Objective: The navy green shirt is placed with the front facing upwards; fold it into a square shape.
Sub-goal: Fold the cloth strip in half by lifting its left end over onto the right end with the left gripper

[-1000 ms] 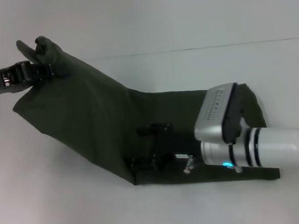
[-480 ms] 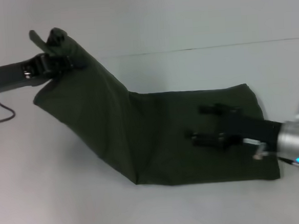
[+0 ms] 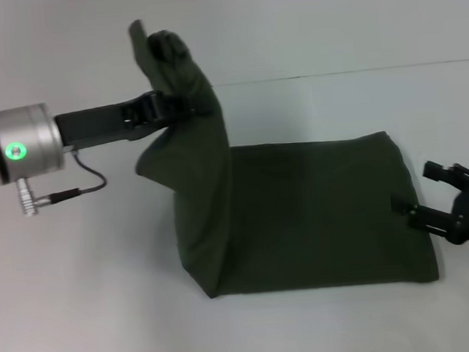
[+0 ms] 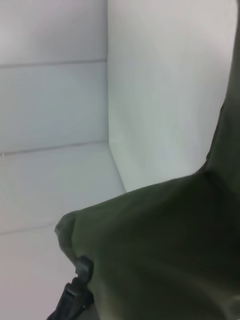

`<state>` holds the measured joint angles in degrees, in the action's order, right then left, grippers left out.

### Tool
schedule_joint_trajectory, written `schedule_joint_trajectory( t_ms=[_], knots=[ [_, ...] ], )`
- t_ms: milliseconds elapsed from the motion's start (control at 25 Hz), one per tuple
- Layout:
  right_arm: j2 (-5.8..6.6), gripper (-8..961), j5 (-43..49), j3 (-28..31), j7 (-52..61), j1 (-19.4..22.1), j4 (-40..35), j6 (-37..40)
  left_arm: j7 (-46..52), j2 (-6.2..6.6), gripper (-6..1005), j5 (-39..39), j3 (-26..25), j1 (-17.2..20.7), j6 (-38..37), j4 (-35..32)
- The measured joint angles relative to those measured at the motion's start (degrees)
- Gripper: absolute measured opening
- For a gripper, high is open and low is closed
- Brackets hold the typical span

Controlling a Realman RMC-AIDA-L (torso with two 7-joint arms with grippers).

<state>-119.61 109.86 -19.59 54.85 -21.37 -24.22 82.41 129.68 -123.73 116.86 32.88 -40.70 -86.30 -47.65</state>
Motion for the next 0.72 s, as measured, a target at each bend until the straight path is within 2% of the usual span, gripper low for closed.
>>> schedule_joint_trajectory(
  t_ms=[240,280,720],
  knots=[
    [0.00,916,-0.1,0.4,-0.2,1.9,-0.2,-0.1,0.0,-0.15,107,-2.1,3.0,-1.2,2.8,2.1],
    [0.00,916,-0.1,0.5,-0.3,2.3,-0.3,-0.1,0.0,-0.21,107,-3.7,5.3,-2.2,4.9,3.3],
    [0.05,916,-0.2,4.0,-0.5,5.2,-2.0,0.5,0.6,-0.63,106,-10.1,15.3,-4.4,10.9,7.3]
  ],
)
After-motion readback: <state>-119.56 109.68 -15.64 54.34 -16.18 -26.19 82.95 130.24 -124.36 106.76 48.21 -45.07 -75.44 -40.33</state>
